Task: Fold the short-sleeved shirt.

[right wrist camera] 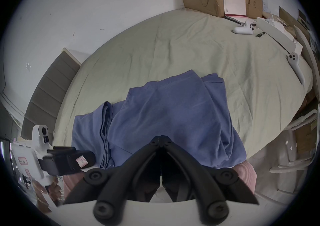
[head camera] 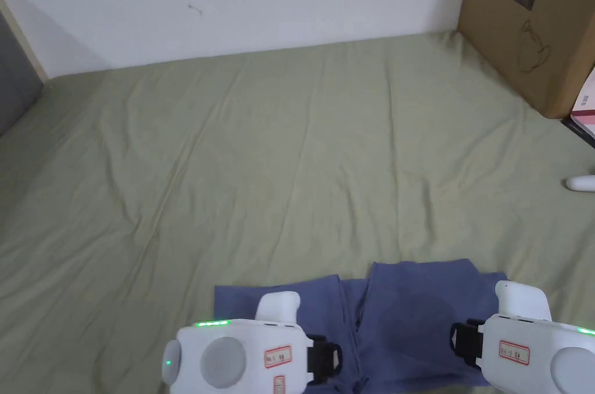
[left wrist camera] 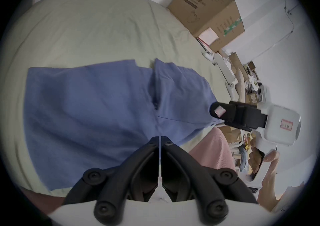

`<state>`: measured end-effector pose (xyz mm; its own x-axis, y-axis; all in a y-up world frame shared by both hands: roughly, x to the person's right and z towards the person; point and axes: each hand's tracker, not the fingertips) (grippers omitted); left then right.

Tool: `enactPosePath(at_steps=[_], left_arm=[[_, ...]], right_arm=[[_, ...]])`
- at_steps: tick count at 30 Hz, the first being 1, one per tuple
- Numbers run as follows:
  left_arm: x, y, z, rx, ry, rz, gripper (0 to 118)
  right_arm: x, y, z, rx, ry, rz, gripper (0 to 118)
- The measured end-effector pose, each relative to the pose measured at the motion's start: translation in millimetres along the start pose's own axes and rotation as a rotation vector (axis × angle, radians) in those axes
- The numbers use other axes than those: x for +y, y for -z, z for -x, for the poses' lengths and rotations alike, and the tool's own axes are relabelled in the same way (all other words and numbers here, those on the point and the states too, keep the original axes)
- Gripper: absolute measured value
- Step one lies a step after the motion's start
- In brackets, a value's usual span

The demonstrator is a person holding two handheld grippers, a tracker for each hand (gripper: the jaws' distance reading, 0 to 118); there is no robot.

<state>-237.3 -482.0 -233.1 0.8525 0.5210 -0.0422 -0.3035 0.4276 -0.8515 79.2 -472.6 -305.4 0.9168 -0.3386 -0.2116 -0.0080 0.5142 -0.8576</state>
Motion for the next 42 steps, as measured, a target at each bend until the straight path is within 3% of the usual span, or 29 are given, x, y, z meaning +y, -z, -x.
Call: enactPosePath(at_steps=[6, 7, 8, 9, 11, 12, 13, 20, 25, 30, 31, 32, 33, 42], left_arm=[[8.1, -48.6, 56.9, 0.036, -0.114, -0.115, 2], [9.1, -55.7, 69.5, 0.025, -0.144, -0.13, 8], [8.7, -61.7, 79.2, 0.025, -0.176, -0.144, 23], [9.2, -66.5, 88.4, 0.027, -0.179, -0.14, 51], [8.5, -73.4, 100.3, 0.032, -0.181, -0.138, 96], [7.9, -76.0, 105.8, 0.032, -0.18, -0.139, 111], [6.8, -79.2, 110.9, 0.031, -0.184, -0.146, 112], [-0.6, -72.3, 146.6, 0.016, -0.292, -0.155, 112], [-5.8, -44.6, 162.8, -0.112, -0.412, -0.105, 111], [4.1, -29.1, 161.1, -0.162, -0.42, -0.133, 108], [5.6, -28.1, 160.5, -0.168, -0.417, -0.136, 97], [7.8, -24.0, 161.2, -0.154, -0.418, -0.139, 67], [9.3, -15.0, 163.2, -0.099, -0.422, -0.104, 12], [15.6, -34.5, 182.3, -0.168, -0.408, -0.088, 12]], right_arm=[[0.4, 3.6, 11.8, 0.01, -0.023, 0.005, 0], [0.8, 4.4, 14.4, 0.012, -0.028, 0.007, 0], [1.3, 4.9, 17.0, 0.015, -0.034, 0.008, 0], [2.0, 5.8, 20.0, 0.017, -0.039, 0.01, 0], [3.3, 7.8, 25.4, 0.019, -0.05, 0.013, 0], [4.0, 9.0, 28.0, 0.019, -0.056, 0.016, 0], [4.3, 9.9, 30.4, 0.019, -0.062, 0.017, 0], [5.2, 16.8, 46.5, 0.014, -0.1, 0.036, 0], [4.7, 22.8, 53.4, 0.004, -0.115, 0.054, 0], [3.4, 27.1, 59.1, -0.004, -0.128, 0.07, 0], [3.2, 28.6, 60.1, -0.008, -0.13, 0.074, 0], [2.9, 30.1, 61.2, -0.012, -0.132, 0.078, 0], [2.6, 31.4, 62.3, -0.012, -0.135, 0.082, 0], [5.4, 34.8, 73.2, -0.021, -0.163, 0.097, 0]])
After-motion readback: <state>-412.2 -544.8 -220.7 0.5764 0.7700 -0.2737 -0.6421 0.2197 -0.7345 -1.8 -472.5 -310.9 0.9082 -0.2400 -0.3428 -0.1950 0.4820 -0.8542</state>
